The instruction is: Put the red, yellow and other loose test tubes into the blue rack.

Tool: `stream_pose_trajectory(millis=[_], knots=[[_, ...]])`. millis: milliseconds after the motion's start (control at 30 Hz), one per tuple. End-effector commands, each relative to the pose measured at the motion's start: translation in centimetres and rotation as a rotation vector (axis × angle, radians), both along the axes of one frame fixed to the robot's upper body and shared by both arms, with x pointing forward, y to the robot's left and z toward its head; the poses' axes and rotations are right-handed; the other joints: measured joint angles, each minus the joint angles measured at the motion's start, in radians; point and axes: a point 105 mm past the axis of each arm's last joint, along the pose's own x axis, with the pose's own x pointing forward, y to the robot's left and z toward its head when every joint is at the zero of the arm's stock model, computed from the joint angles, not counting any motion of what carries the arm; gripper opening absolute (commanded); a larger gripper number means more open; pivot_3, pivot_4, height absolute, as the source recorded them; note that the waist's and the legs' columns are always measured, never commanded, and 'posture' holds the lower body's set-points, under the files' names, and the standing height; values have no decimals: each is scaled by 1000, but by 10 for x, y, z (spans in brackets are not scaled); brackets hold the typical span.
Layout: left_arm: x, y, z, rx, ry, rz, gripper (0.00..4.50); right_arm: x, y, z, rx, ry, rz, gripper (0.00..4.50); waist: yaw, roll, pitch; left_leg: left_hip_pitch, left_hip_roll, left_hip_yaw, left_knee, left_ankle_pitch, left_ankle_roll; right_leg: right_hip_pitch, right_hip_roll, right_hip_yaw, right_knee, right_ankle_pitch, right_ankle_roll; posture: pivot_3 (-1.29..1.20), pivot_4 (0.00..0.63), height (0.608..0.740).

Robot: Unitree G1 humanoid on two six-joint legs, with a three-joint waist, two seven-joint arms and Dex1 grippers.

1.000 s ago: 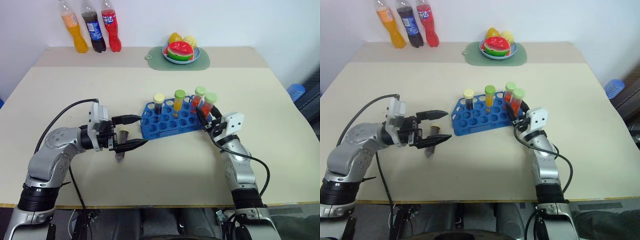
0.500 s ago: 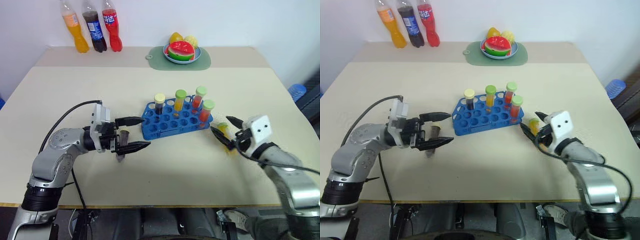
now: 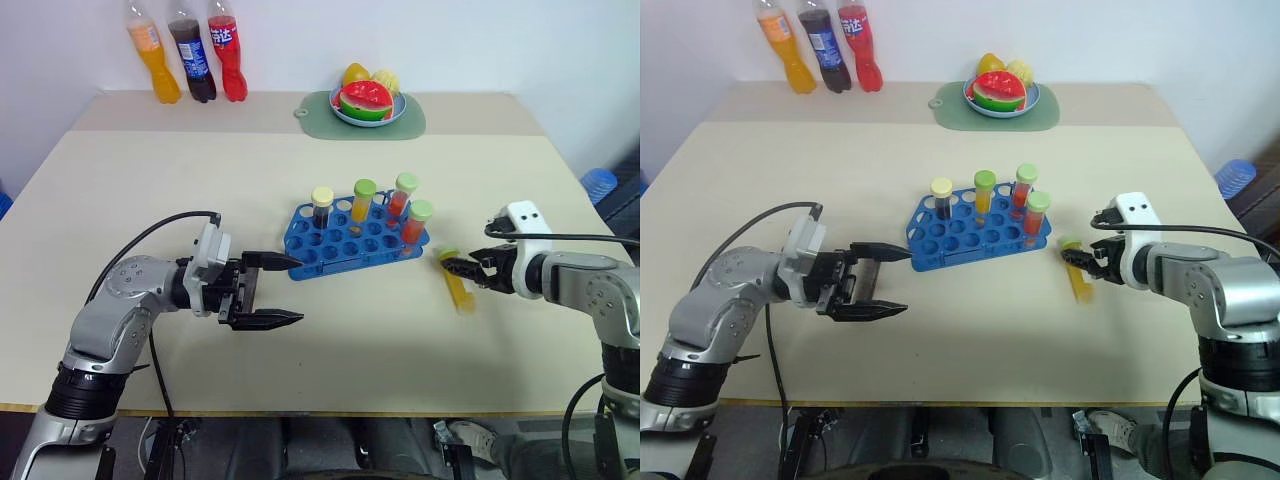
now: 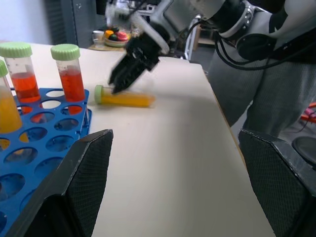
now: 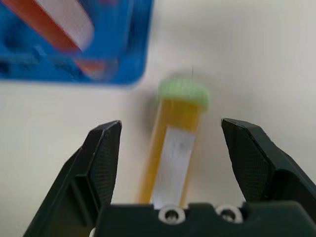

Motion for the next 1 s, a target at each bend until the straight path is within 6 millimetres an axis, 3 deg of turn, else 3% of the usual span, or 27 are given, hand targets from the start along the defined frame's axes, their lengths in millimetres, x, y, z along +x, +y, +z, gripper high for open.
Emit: stream_pose_trajectory(millis=[33, 133, 267, 433, 633, 733, 833, 1000], knots=[[-7, 0, 6, -6, -30, 5, 4190, 3, -6, 5, -33, 9, 33, 3540, 0, 0, 0, 0, 0, 0, 0, 0, 0, 0, 0, 0, 0, 0, 0, 0, 150, 740], [-8, 0, 6, -11, -25, 18, 4190, 1, -6, 4, -53, 37, 77, 2721, 0, 0, 0, 0, 0, 0, 0, 0, 0, 0, 0, 0, 0, 0, 0, 0, 150, 740], [-9, 0, 6, -18, -19, 26, 4190, 1, -3, 5, -80, 39, 121, 837, 0, 0, 0, 0, 0, 0, 0, 0, 0, 0, 0, 0, 0, 0, 0, 0, 150, 740], [-9, -2, 6, -25, -16, 31, 4190, -1, -5, 11, -142, -48, 174, 790, 1, 0, 0, 0, 0, 0, 0, 0, 0, 0, 0, 0, 0, 0, 0, 0, 150, 740], [-3, -1, 6, -37, -13, 45, 4190, -47, 39, 47, 17, -382, 522, 790, 5, 0, 0, -1, 0, 0, 0, 0, 1, 0, 0, -1, 0, -1, 2, 0, 150, 740], [0, -2, 4, -38, -10, 44, 4190, -61, 62, 60, 124, -542, 598, 790, -1, -1, 0, 1, 0, -1, 0, 0, 1, 1, 1, -1, 0, -1, 2, 0, 150, 740], [4, 0, 4, -57, 4, 50, 4190, -49, 82, 75, 178, -758, 548, 790, -8, -1, 0, 2, 1, -1, 0, 0, 1, 1, 2, 0, 1, 0, 2, 0, 150, 740], [12, 7, -3, -97, 39, 103, 4190, -20, 123, 74, 245, -987, 483, 790, -3, -1, 1, 2, 1, -1, 0, 0, 0, 1, 3, 0, 1, 0, 1, 0, 150, 740]])
